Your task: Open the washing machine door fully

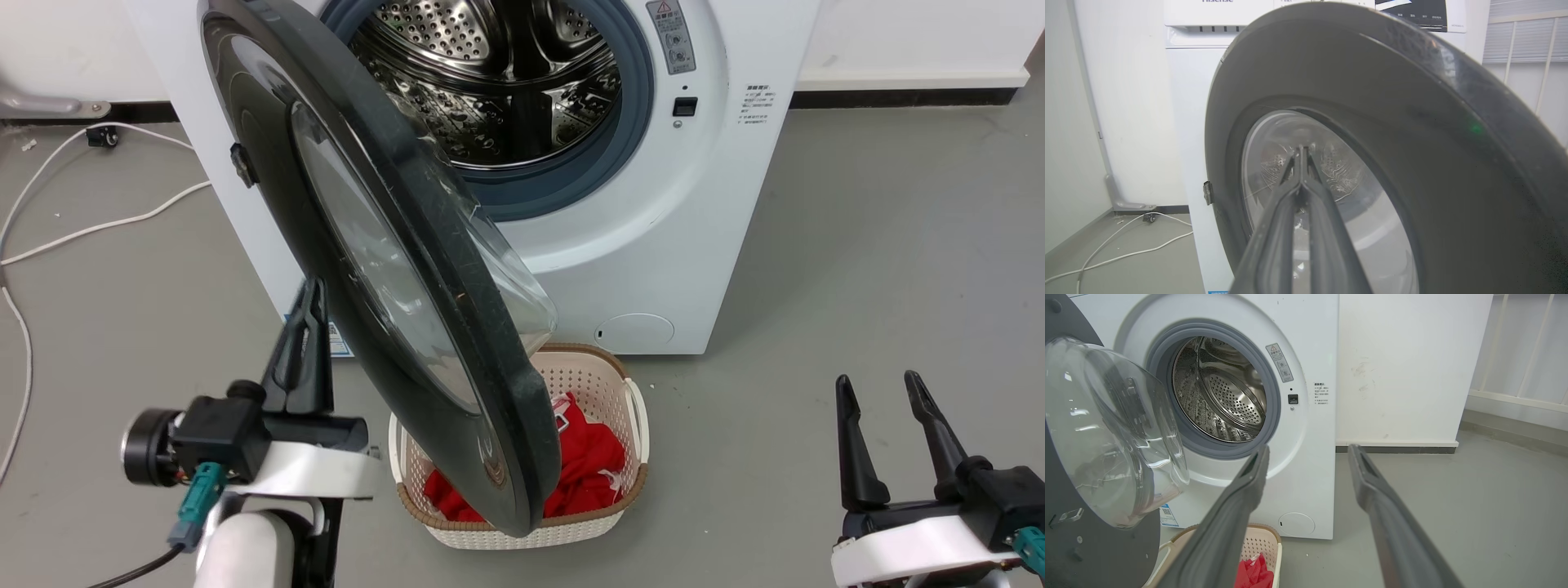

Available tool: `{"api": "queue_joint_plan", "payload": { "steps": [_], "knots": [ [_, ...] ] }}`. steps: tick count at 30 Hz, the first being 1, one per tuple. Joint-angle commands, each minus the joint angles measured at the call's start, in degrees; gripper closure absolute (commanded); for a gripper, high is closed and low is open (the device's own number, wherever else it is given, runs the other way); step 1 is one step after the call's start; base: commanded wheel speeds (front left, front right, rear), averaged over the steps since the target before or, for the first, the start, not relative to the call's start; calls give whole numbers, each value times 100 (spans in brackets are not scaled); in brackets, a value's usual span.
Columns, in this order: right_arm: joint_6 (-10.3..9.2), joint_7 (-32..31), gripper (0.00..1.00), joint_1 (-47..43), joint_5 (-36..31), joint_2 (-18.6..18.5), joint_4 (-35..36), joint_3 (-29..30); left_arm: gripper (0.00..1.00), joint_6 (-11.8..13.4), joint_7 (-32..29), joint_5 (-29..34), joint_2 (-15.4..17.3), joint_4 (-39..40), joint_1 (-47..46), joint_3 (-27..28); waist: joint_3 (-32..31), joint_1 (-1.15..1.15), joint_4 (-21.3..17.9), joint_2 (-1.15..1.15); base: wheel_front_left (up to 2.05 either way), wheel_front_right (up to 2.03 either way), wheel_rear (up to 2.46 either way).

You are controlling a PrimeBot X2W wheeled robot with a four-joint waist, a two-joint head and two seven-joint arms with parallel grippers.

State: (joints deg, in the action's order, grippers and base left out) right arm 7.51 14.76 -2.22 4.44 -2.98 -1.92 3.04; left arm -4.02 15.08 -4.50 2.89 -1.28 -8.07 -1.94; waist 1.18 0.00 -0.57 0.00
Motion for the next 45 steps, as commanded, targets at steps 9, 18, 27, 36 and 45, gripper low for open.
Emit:
{"api": "queue_joint_plan", "payload": {
  "steps": [9, 18, 27, 36, 45],
  "knots": [
    [-4, 29, 0, 81, 38, 20, -11, 14, 100, 61, 11, 69, -4, 1538, -487, -55, 2, 0, 16, 0, 0, 0, 0],
    [-4, 18, 0, 120, 63, 19, -60, 47, 100, 34, 7, 71, -4, 3024, -820, -515, 32, 0, -22, 0, 0, 0, 0],
    [-4, -2, 0, 72, 125, 19, -112, 60, 100, -201, -239, -205, 0, 2775, -473, -1738, 12, 0, -6, 0, 0, 0, 0],
    [-4, -43, 0, 17, 126, 18, -146, 57, 100, -291, -1097, -457, 260, 2215, 135, -2675, -39, 0, 0, 0, 0, 0, 0],
    [-4, -58, 0, 5, 185, 18, -193, 6, 100, -313, -1777, -702, 515, 1388, 750, -3214, -30, 0, 27, 0, 0, 0, 0]
  ]
}}
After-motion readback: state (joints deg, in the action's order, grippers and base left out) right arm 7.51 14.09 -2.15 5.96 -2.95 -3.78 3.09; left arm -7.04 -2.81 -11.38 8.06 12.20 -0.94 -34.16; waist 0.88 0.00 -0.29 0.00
